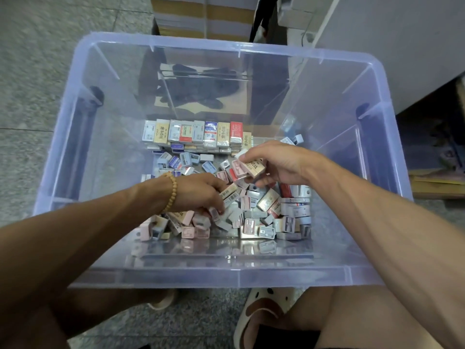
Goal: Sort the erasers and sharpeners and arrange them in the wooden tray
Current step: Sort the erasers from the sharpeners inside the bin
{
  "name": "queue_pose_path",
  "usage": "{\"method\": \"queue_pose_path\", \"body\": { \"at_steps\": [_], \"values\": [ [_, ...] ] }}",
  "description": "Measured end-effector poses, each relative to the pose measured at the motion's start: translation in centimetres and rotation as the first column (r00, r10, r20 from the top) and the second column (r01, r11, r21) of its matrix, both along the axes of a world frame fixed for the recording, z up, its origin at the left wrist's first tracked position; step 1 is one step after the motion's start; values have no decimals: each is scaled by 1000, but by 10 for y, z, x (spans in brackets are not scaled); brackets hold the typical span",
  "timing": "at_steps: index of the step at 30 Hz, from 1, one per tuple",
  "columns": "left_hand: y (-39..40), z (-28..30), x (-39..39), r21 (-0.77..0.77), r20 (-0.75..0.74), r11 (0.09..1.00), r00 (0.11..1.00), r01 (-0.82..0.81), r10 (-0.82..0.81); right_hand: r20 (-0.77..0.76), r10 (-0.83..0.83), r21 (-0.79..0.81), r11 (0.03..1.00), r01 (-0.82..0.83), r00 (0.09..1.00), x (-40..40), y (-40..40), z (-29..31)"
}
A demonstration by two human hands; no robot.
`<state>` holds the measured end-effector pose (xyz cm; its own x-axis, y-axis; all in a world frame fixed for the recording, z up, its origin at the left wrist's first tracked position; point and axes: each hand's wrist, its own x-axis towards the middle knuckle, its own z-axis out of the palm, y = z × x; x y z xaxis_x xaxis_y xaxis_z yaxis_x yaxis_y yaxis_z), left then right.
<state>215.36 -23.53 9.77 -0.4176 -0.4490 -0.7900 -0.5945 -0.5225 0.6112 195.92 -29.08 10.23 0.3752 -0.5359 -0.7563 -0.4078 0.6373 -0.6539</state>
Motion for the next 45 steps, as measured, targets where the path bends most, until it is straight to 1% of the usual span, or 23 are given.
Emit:
{"method": "queue_pose_path", "body": {
  "at_steps": [3,5,6,8,10,11,13,16,21,25,29,31,33,35,36,38,41,45],
  "values": [
    [5,9,7,33,55,989,988,-147,145,39,-34,25,999,33,999,1,-1,3],
    [6,14,13,42,73,948,947,-315,312,98,-71,56,996,66,993,3,-1,6],
    [7,17,16,61,62,907,908,-417,414,135,-96,72,994,86,986,5,-1,8],
    [7,25,20,112,8,794,799,-598,601,225,-130,108,988,108,966,12,2,11],
    [6,34,23,165,-83,710,708,-684,701,317,-144,147,984,102,937,21,7,13],
    [6,39,24,181,-131,692,680,-699,721,349,-145,157,983,95,926,25,10,14],
    [7,46,23,136,-179,703,680,-698,710,393,-166,171,980,106,904,32,14,16],
    [8,45,22,19,-172,731,718,-682,675,431,-214,200,970,138,877,35,18,18],
    [8,41,25,-31,-159,735,729,-677,665,439,-201,216,970,114,876,30,16,18],
    [9,38,29,-79,-60,763,767,-642,639,300,-64,125,992,27,952,27,16,16],
    [10,38,32,-120,30,767,770,-630,637,141,-8,18,1000,5,990,29,19,13],
    [9,39,34,-160,77,765,765,-624,640,37,21,-86,996,-18,999,28,18,13],
    [8,41,39,-208,113,757,753,-620,648,-56,111,-167,979,-119,992,24,16,15],
    [8,44,43,-219,114,740,736,-636,667,-112,213,-177,957,-231,971,19,14,19],
    [8,47,45,-214,108,732,729,-647,676,-105,224,-151,960,-238,969,17,14,20],
    [13,53,47,-196,97,717,714,-669,693,-67,198,-85,976,-203,978,18,15,19],
    [26,60,49,-131,82,683,678,-719,730,-60,148,-73,986,-152,987,26,14,12],
    [35,62,56,-78,72,639,635,-765,769,59,-34,-19,999,35,998,42,6,9]
  ]
}}
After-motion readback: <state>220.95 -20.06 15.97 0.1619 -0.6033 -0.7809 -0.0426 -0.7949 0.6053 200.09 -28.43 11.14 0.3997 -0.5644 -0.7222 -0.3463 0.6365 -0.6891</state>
